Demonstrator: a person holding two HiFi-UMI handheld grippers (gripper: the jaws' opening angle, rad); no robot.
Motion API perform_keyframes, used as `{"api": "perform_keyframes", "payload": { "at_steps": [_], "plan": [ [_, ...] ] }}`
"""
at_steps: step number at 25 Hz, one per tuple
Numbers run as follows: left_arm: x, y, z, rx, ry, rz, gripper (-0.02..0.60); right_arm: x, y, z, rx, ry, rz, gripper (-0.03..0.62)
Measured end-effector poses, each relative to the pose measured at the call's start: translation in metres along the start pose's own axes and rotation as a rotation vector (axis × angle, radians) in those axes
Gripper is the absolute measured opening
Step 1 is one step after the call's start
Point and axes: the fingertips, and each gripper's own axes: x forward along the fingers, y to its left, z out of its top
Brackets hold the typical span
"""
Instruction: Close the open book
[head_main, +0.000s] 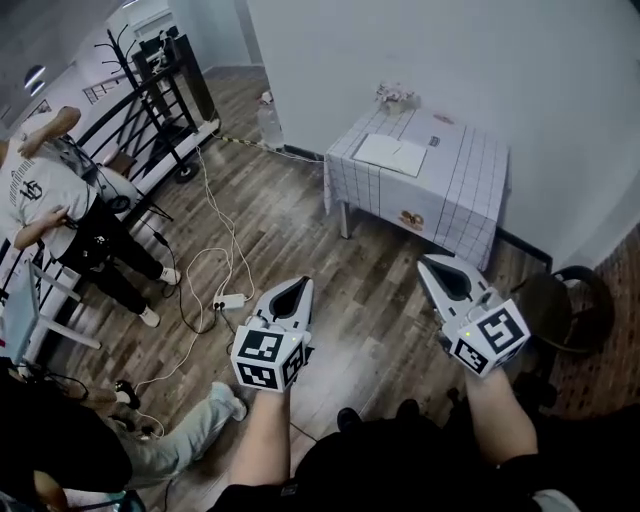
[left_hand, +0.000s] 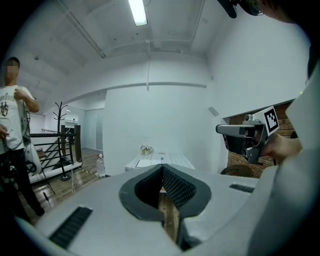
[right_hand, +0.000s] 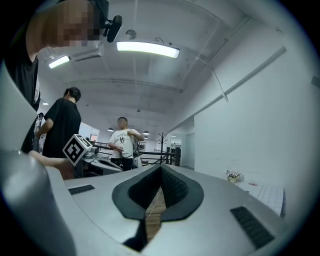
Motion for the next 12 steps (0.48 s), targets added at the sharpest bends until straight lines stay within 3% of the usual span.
{"api": "perform_keyframes", "payload": {
  "at_steps": [4, 7, 12],
  "plan": [
    [-0.009, 0.023, -0.01, -0.006, 0.004, 0.002, 0.009, 0.017, 0.029, -0.008, 0.036, 0.012, 0.055, 0.003],
    [-0.009, 0.043, -0.015, -0.023, 0.006, 0.021, 0.009, 0.028, 0.052, -0.017, 0.004, 0.044, 0.12, 0.003],
    [0.01, 0.058, -0.031, -0.023, 0.014, 0.017, 0.009, 0.051, 0.061, -0.044, -0.006, 0.095, 0.155, 0.003]
  ]
}}
